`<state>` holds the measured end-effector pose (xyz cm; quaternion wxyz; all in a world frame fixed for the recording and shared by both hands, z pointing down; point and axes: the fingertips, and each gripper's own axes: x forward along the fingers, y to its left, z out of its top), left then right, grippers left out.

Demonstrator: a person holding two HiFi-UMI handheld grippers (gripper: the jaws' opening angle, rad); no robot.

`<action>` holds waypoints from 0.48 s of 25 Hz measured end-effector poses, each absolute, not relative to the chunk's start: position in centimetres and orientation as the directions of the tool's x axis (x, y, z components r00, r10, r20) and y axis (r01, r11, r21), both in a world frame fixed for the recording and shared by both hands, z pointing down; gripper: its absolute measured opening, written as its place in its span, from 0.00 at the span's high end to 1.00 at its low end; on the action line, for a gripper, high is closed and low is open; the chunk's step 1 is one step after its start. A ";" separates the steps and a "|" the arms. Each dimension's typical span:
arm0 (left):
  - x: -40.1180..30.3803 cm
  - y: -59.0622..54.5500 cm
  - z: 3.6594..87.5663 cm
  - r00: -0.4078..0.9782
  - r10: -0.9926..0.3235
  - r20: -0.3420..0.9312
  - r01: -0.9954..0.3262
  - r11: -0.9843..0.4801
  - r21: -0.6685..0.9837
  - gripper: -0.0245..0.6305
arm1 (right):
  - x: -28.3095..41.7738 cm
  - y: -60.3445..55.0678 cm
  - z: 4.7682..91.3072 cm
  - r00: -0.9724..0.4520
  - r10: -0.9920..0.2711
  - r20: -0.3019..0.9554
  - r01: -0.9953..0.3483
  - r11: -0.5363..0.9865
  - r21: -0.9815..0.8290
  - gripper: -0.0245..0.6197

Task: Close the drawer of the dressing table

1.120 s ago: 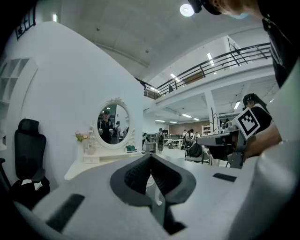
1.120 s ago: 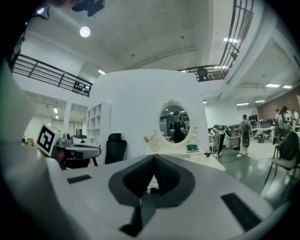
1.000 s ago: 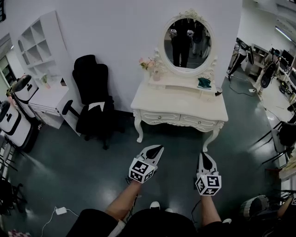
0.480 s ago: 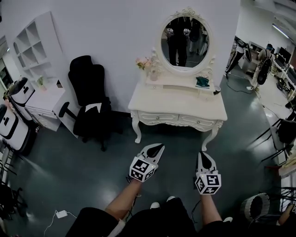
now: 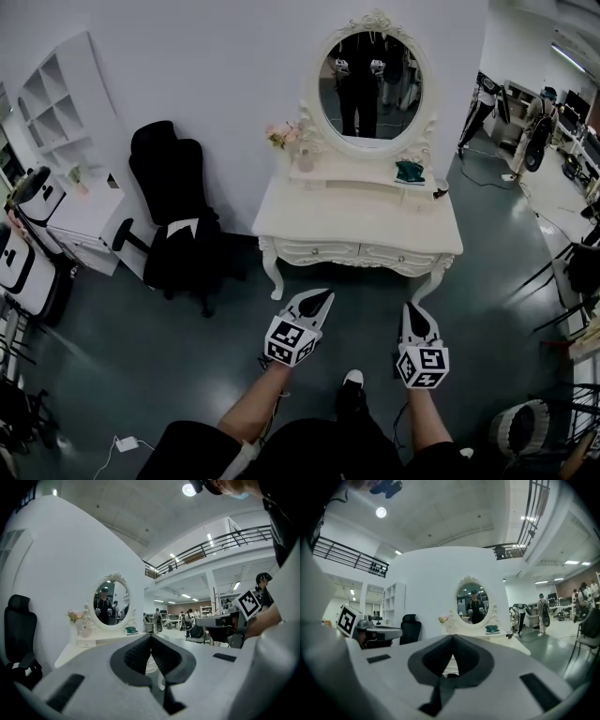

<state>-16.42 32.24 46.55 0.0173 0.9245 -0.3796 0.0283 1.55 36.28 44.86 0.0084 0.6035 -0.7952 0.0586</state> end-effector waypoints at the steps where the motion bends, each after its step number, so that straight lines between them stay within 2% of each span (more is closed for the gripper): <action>1: -16.0 31.3 46.4 0.707 -0.705 0.061 -0.706 -0.708 0.017 0.96 | 1.9 35.2 44.9 -0.272 -0.958 0.088 -0.961 0.265 -0.081 0.96; 12: -10.8 18.9 45.2 0.686 -0.725 0.063 -0.727 -0.686 0.018 0.96 | 6.2 21.8 44.0 -0.310 -0.946 0.099 -0.950 0.303 -0.079 0.96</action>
